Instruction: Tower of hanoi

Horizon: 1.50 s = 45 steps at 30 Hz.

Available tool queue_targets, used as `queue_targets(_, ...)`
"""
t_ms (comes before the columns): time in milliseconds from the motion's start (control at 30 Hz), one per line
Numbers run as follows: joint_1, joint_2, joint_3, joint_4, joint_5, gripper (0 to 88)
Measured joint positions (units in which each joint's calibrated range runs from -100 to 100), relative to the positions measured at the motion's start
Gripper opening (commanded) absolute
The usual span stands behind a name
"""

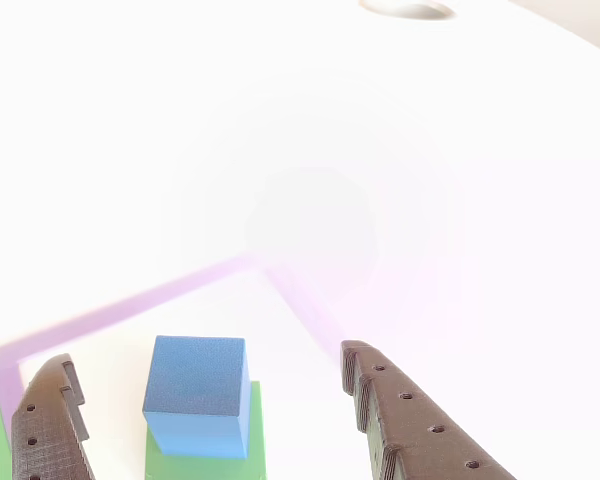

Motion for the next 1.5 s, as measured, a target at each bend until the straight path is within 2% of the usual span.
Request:
queue_targets(433, -2.29, 4.31, -2.09, -2.41, 0.00, 21.1)
queue_targets(700, -3.11, 5.15, -3.13, -2.41, 0.00, 12.9)
queue_targets(1267, -3.27, 5.15, -2.79, -2.41, 0.00, 1.6)
queue_targets(1500, -3.27, 5.07, -2.70, -2.41, 0.00, 1.3)
